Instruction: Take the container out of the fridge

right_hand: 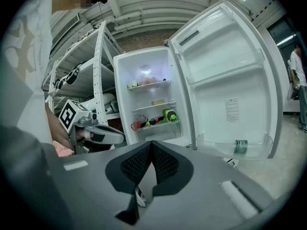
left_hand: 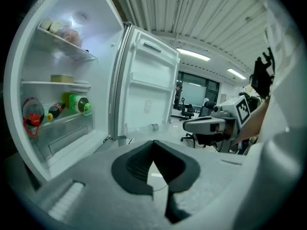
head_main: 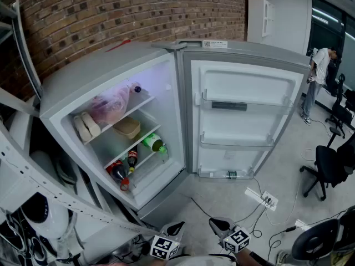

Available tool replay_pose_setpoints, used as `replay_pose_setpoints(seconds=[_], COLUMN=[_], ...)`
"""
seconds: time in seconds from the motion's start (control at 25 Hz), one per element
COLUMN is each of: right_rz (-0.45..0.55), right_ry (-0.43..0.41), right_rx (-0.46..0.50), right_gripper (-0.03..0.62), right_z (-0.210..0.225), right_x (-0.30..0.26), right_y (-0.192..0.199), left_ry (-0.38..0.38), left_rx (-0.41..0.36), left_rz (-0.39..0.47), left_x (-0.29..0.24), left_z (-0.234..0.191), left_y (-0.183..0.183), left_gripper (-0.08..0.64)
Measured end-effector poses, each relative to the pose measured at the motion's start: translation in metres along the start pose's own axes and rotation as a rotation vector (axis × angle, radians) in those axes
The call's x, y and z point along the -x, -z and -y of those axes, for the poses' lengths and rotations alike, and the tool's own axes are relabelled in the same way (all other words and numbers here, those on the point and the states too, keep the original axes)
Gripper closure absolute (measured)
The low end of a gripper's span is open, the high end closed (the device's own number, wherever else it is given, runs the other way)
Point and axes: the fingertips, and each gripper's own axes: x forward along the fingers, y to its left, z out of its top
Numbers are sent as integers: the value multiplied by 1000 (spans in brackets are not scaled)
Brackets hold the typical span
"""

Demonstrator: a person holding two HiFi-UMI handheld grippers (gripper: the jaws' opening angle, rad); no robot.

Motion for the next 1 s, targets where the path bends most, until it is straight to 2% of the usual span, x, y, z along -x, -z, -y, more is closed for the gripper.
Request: replay_pose_setpoints(seconds=[0.24,0.48,0.68,1.0], right_rz=[2,41,9,-37], right_ry=[1,-41,-59,-96], right_rx=[23,34,86,98], right_gripper=[584,584,586,586], right_z=[6,-3,-13,-23], right_x=[1,-9,-22,-41], right_y=[-7,-25,-28,-30], left_ry=[-19,-66,-79,-95], left_rx=[11,29,34,53], left_rz=[8,29,53,58], left_x=[1,14,20,26], left_z=[5,-8,-16,-22], left_y=[3,3,-2,1], left_gripper=[557,557,557,557])
